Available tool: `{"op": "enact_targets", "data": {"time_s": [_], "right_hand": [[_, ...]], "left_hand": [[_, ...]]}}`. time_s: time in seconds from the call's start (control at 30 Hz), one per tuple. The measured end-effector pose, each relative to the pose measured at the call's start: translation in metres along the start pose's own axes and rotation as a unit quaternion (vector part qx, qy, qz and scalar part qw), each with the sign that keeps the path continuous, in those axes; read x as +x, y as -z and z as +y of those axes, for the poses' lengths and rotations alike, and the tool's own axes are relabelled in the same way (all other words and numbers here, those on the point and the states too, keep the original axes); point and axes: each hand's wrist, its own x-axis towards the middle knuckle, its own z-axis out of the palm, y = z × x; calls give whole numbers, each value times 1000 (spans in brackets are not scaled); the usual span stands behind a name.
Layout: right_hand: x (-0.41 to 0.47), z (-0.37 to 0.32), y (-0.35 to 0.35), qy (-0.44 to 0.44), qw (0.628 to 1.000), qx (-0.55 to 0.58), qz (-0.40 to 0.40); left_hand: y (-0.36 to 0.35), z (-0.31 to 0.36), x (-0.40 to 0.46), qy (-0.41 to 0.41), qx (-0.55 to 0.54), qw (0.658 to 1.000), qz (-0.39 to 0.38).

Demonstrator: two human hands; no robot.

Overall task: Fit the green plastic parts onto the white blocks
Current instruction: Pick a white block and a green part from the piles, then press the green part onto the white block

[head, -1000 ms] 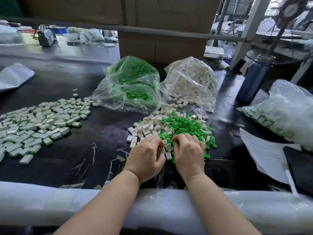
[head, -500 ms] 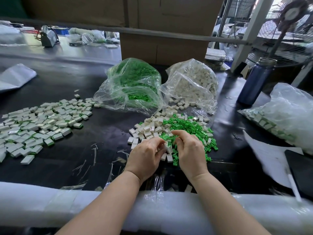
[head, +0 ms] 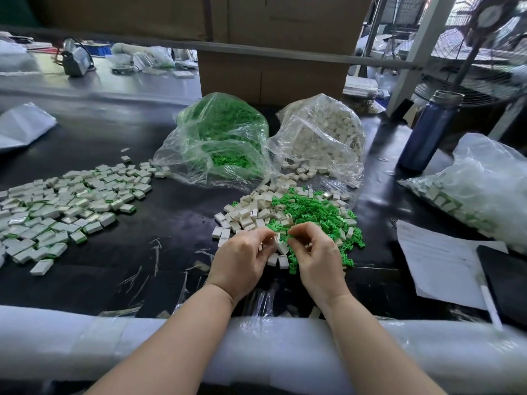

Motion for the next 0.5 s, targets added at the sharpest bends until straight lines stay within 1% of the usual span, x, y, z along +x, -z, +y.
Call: {"op": "enact_targets", "data": {"time_s": [0.17, 0.3, 0.5], "right_hand": [[-2, -1, -2, -10, 998, 60, -15], [-2, -1, 1, -29, 994, 102, -2], [-3, -3, 1, -37, 993, 109, -3]], "left_hand": [[-1, -1, 1, 2, -2, 1000, -1], [0, -2, 1, 8, -17, 1000, -5], [2, -1, 2, 8, -48, 999, -16]]}}
